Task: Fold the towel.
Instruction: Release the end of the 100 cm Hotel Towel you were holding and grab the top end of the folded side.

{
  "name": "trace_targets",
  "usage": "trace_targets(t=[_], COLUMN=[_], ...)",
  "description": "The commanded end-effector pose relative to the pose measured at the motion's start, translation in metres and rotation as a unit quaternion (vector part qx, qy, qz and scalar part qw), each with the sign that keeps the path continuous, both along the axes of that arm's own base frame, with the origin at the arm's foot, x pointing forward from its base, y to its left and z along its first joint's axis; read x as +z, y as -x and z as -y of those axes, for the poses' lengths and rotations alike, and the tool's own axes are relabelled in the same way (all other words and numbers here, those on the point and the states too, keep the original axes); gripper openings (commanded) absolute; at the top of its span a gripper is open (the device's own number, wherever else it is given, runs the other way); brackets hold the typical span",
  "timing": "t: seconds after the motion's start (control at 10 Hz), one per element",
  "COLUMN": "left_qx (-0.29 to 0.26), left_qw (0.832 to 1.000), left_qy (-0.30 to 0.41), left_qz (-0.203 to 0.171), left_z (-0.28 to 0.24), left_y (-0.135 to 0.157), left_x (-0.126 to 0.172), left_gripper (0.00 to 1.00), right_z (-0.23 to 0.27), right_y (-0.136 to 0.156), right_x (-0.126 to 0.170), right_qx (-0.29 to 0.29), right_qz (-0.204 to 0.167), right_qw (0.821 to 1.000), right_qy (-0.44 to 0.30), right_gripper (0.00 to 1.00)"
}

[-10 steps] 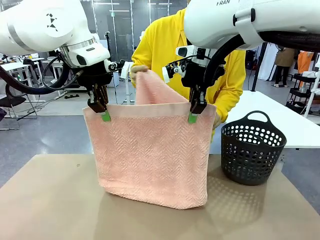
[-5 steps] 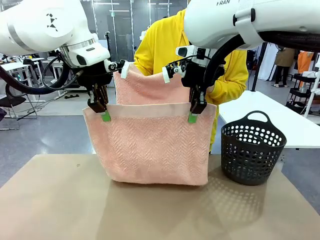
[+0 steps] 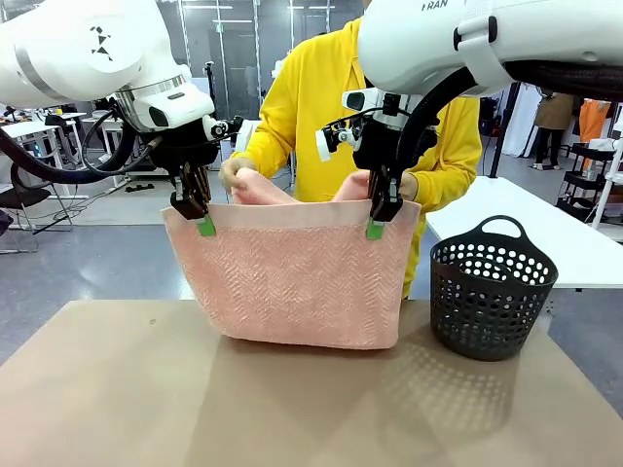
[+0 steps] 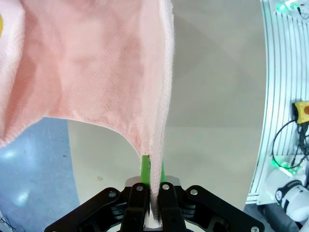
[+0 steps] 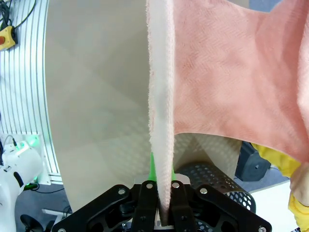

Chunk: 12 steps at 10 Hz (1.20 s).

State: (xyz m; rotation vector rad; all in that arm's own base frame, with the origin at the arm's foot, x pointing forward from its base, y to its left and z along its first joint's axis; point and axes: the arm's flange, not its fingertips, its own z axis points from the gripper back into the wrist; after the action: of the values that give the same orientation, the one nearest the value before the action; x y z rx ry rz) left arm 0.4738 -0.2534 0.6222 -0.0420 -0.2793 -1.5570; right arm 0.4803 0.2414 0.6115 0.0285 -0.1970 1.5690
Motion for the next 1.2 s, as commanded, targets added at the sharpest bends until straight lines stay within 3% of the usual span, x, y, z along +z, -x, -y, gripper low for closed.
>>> trace_targets(t=[0.0,1.1], left_qx=[0.001,0.001], left_qw=[1.000,1.000], left_qy=[0.000,0.000], left_qz=[0.000,0.000], left_z=[-0.0003,-0.0003], left_y=[-0.0005,-0.0005], left_x=[0.0001,0.0001], left_gripper=[0.00,0.00], right_z=[0.0012,0.0012], right_y=[-0.0003,-0.0003], right_x=[-0.0007,-0.0007], right_qx=[0.000,0.000], right_qz=[0.001,0.001], right_qw=[1.000,1.000], right_qy=[0.004,0.004], right_gripper=[0.00,0.00])
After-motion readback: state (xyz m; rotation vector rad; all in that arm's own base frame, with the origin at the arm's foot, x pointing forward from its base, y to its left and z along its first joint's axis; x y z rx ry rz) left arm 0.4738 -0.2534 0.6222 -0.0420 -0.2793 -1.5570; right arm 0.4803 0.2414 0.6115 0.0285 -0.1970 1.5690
